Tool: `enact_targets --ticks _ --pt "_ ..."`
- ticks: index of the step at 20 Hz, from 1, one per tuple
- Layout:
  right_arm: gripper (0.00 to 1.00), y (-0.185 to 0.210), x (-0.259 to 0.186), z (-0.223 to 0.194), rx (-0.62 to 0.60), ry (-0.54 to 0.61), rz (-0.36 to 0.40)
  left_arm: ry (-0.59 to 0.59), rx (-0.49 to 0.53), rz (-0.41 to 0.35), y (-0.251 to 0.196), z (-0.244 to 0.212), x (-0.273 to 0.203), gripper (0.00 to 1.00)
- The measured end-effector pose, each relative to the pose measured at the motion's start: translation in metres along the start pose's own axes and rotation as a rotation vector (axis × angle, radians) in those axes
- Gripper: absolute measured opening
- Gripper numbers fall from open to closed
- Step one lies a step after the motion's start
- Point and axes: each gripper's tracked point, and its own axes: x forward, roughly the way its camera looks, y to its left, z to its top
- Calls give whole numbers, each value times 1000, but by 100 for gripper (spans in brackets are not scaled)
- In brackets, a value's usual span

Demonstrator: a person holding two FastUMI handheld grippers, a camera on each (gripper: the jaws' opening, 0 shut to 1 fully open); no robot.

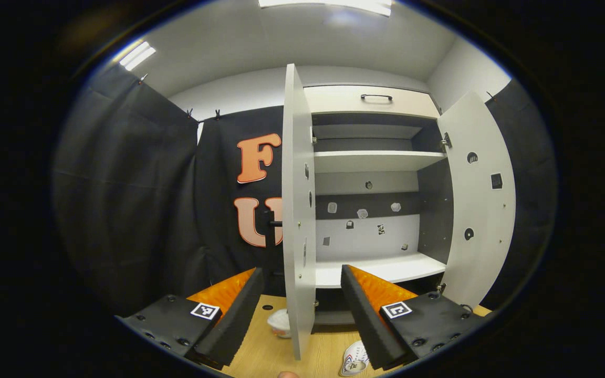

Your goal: Grab one shoe with the right hand and put it into the shoe cabinet, grab the other shoe with the left hand and put it into the shoe cabinet; then close the right door with the right hand and the left door with the left hand.

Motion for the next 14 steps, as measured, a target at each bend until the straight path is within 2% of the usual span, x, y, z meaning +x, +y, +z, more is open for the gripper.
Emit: enact_targets --ticks 2,4,8,14 --pt "0 -2 -8 5 37 -1 -26 0 -1 -2 1 0 1 96" --pt "0 -1 -22 12 61 -6 -36 -7 -6 -5 3 1 2 96" --pt "0 5 -68 50 119 -47 -6 -6 -17 -12 9 -3 7 96" --pt "0 11 -144 122 105 -125 -6 -11 -40 -14 20 -6 12 96"
